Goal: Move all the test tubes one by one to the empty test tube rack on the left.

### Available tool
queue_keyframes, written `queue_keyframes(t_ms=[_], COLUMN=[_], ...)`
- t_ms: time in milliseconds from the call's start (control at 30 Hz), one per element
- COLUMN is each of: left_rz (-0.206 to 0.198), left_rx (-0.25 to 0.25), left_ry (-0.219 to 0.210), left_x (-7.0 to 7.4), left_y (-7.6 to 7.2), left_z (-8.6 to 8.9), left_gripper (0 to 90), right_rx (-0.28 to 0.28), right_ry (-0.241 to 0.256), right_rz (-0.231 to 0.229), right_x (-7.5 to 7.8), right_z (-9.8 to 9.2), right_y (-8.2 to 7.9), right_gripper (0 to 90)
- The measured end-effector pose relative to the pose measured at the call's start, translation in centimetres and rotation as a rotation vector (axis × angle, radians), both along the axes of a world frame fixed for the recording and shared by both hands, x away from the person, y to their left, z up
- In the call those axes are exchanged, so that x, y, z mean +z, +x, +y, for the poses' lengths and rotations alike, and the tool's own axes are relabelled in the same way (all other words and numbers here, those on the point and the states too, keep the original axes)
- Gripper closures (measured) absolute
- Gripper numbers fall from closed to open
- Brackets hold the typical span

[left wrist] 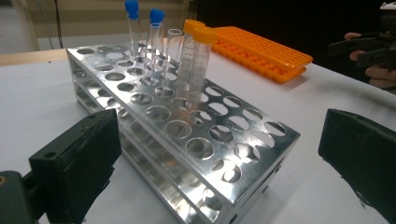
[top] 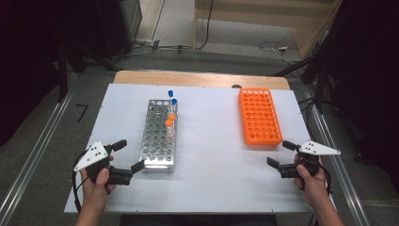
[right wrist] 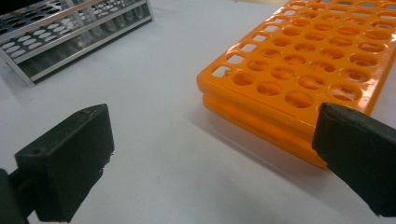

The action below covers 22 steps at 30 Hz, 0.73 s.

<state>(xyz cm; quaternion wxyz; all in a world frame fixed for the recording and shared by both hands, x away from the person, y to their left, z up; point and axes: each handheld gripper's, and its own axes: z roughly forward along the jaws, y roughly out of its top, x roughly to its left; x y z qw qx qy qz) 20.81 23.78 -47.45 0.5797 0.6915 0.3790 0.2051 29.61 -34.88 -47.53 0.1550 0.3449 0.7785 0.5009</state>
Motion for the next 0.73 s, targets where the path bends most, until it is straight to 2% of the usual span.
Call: queue_keyframes(t_ms=[133,300,733], left_rz=[0.000,-0.001,0.000], left_rx=[0.009,0.015,0.014], left_ry=[0.000,-0.025,-0.007], left_x=[-0.1,-0.1,-0.1], left_y=[-0.2,0.1,0.3], left_z=[0.5,0.8,0.6], left_gripper=[0.0,0.0,0.0], right_rx=[-0.010,-0.018,-0.019], right_ry=[0.020,0.027,0.019], right_rz=[-0.012,-0.012,-0.001], right_x=[0.1,0.1,-0.3], right_z=[-0.7,-1.4,-1.4], right_y=[-0.5,-1.1,-0.7], right_gripper=[0.0,0.0,0.0])
